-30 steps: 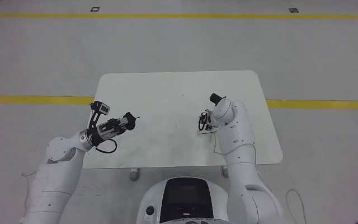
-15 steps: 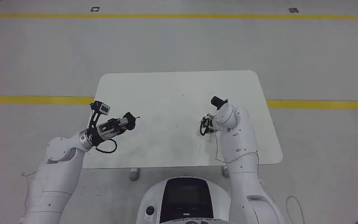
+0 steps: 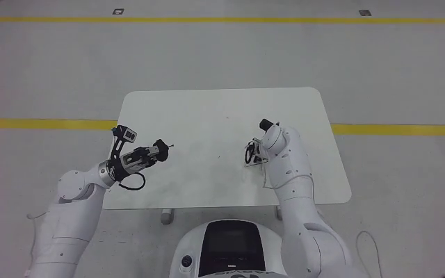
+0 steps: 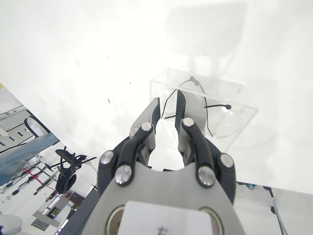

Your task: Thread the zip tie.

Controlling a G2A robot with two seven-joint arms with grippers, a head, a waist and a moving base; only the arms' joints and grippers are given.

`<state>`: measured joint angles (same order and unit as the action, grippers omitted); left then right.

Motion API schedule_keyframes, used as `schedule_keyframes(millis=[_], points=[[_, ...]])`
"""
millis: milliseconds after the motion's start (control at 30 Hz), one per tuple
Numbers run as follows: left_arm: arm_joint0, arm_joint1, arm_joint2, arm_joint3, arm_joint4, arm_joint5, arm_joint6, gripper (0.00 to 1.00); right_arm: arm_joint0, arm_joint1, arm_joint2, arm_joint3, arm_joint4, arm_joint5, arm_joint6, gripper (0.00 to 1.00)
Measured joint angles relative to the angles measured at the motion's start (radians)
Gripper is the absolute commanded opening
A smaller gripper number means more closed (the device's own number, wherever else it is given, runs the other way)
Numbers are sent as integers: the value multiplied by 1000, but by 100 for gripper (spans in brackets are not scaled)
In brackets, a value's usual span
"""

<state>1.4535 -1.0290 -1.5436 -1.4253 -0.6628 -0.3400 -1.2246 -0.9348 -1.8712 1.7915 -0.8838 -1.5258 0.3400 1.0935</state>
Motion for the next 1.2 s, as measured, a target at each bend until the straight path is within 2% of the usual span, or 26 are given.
schedule_keyframes(millis=[100,367,533,767,1200], points=[[0,0,0,0,0,0,0,0,19,-9,24,42,-19,0,-31,21],[0,0,0,0,0,0,0,0,63,-27,79,138,-44,0,-104,20],[0,0,0,0,0,0,0,0,73,-29,86,161,-44,0,-125,13],[0,0,0,0,0,0,0,0,77,-29,87,170,-44,0,-139,0],[0,0,0,0,0,0,0,0,53,-25,69,113,-44,0,-101,0]])
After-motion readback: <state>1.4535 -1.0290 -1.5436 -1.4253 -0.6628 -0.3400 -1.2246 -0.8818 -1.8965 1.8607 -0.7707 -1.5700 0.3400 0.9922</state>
